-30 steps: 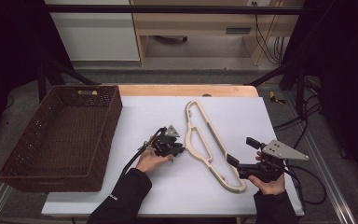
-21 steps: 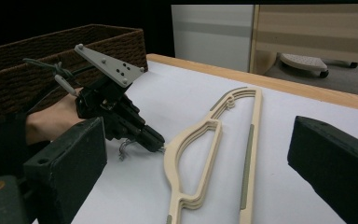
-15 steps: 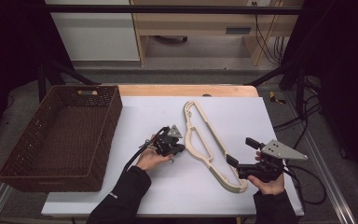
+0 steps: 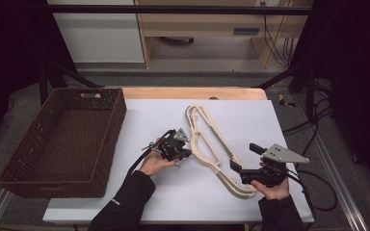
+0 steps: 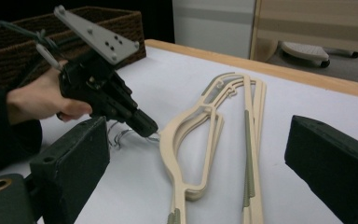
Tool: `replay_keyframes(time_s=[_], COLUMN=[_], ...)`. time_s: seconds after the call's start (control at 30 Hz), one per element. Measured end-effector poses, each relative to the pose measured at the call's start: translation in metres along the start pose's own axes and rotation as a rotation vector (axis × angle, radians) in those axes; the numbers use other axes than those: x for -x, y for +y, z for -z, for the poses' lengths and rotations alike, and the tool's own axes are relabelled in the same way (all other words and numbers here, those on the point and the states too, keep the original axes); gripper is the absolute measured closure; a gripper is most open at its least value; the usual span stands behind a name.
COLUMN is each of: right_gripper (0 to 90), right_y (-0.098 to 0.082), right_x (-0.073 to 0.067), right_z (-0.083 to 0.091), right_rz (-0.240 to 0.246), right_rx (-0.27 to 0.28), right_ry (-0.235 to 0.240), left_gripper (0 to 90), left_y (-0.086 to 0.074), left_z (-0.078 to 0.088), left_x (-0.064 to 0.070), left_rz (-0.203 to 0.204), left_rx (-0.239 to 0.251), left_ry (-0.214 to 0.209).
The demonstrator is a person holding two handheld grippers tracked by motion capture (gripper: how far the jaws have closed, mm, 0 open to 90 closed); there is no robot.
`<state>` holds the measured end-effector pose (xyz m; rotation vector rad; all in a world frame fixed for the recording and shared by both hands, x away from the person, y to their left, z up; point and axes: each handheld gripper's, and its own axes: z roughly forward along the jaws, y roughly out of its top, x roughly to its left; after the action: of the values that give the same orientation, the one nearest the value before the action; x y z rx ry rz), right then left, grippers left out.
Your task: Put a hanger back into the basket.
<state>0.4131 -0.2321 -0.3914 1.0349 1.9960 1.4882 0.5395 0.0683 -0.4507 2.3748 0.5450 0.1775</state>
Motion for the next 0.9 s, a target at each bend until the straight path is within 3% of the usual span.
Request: replay_keyframes(time_s=[0.4, 0.77, 0.9], right_gripper=[14.5, 23.2, 28.6], right_y=[-0.018, -0.032, -0.041], right_x=[-0.009, -0.007, -0.007], right_z=[-0.033, -0.047, -0.055], right_rz=[0.023, 0.008, 0.028], right_rx=[-0.161, -0.231, -0.291], right_ry=[0.022, 0.008, -0.006], left_gripper=[88.8, 88.8, 88.8], left_y=[0.012, 0.019, 0.021], left_z=[0.012, 0.021, 0.025], left_x=[0.009, 0.015, 0.017], left_rz=[0.024, 0.044, 0.052], left_rx=[-0.032, -0.046, -0.043], left_ry=[0.011, 0.023, 0.027])
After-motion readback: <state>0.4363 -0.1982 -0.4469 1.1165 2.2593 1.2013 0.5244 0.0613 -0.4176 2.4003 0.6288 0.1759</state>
